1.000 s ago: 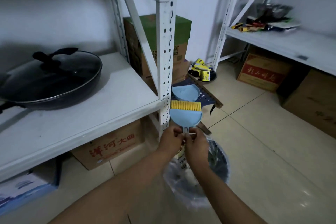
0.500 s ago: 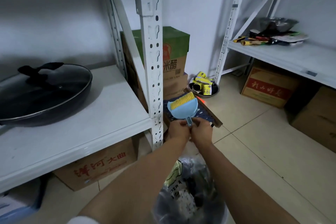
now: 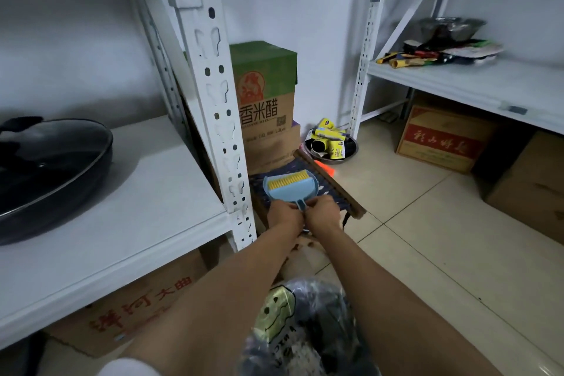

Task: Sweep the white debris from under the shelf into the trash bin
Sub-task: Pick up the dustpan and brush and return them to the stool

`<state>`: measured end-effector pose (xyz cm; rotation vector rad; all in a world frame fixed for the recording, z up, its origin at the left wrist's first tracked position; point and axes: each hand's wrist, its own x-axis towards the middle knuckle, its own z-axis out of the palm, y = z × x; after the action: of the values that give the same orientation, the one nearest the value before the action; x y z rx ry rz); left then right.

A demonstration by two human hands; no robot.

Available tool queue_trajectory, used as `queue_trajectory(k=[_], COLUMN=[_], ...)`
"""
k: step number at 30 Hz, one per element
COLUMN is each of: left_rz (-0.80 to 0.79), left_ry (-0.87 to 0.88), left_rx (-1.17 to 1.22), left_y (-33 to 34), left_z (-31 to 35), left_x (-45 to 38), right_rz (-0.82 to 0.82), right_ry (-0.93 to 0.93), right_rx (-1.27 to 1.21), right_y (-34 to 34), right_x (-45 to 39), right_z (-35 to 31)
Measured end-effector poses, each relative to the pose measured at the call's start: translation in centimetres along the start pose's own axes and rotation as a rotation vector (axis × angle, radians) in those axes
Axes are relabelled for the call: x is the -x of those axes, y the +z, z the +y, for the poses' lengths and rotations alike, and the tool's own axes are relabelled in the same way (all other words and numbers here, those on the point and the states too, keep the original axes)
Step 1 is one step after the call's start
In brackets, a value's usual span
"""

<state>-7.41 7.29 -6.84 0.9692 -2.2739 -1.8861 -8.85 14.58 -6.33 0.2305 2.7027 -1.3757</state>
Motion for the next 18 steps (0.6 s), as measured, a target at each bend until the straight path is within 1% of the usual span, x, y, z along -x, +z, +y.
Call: queue_trajectory(k=[5,9,12,18], left_rz=[-0.014,-0.002,-0.005,-0.015], left_ry=[0.046,0.097,0.101,0.109], left_rx=[-0.079,-0.163,-0.223,-0.256], left_y=[-0.2,-0.3,-0.1,-0.1], left_z=[-0.5,-1.6,-2.8,-2.4], left_x=[-0.2,-0.3,-0.7,-0.1], right_rz=[0.005,0.001,-0.001,0.037], right_ry=[0.043,0.034,0.013,-0.021], right_rx=[-0.003,0.035,0.067,0.14], right_y=[0.3,0.1,0.2,0.1], right_x=[-0.4,-0.3,-0.3,0.0], right_z=[0.6,0.9,1.3,1.9])
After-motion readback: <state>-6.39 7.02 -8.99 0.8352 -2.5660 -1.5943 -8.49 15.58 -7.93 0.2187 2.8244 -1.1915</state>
